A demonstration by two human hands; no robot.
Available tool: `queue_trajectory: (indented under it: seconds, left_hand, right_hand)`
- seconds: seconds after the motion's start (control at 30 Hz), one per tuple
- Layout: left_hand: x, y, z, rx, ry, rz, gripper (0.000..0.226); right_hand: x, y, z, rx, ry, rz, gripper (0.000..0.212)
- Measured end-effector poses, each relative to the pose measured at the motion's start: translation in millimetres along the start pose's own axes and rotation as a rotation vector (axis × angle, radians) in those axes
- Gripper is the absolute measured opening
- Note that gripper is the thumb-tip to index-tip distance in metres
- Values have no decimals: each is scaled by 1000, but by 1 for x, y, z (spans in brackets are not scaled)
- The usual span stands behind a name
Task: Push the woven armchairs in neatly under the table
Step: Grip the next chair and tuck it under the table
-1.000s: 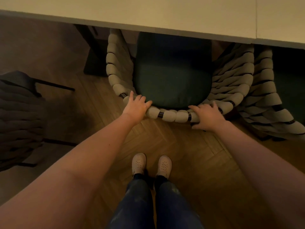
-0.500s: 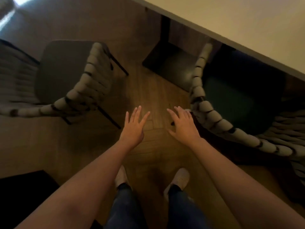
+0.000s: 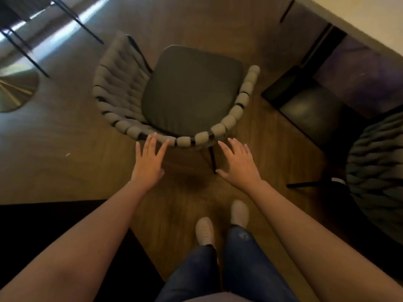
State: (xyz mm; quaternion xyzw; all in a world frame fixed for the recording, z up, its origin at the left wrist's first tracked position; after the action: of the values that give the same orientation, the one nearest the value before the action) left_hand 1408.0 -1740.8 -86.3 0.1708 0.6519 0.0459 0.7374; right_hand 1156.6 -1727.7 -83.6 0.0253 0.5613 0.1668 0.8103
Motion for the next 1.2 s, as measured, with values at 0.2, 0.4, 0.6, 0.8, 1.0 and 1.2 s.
queue_trajectory:
  seconds: [0.2, 0.4, 0.6, 0.8, 1.0, 1.2]
  left_hand:
    - [6, -34, 82, -61, -97, 114, 101]
    - [-8, -85, 141, 86, -248, 229, 95]
    - [3, -147, 211, 282, -413, 340, 96]
    - [9, -202, 242, 666, -505, 331, 68]
    - [21, -227, 245, 930, -532, 354, 50]
    - [19, -233, 239, 1019, -583, 406, 57]
  right_hand:
    - [-11, -103, 41, -84, -27, 12, 89]
    - [20, -156, 90, -205, -37, 250, 99]
    - [69, -180, 155, -124, -64, 397, 103]
    - [106, -198, 193, 191, 13, 471, 75]
    - [100, -200, 201, 436, 168, 466, 17]
    - [109, -199, 199, 419, 220, 431, 17]
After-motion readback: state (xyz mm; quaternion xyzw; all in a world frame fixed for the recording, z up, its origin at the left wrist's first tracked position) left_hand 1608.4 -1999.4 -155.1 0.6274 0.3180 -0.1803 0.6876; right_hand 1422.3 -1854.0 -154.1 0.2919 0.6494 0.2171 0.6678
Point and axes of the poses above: each hand's wrist, its own y-axis away from the middle knuckle, its own x-axis out of the palm, z = x × y, the point moved 6 cm from there along -y, towards the middle knuckle, and after that the axes turned 2 degrees about -z, right-handed, at the moved point
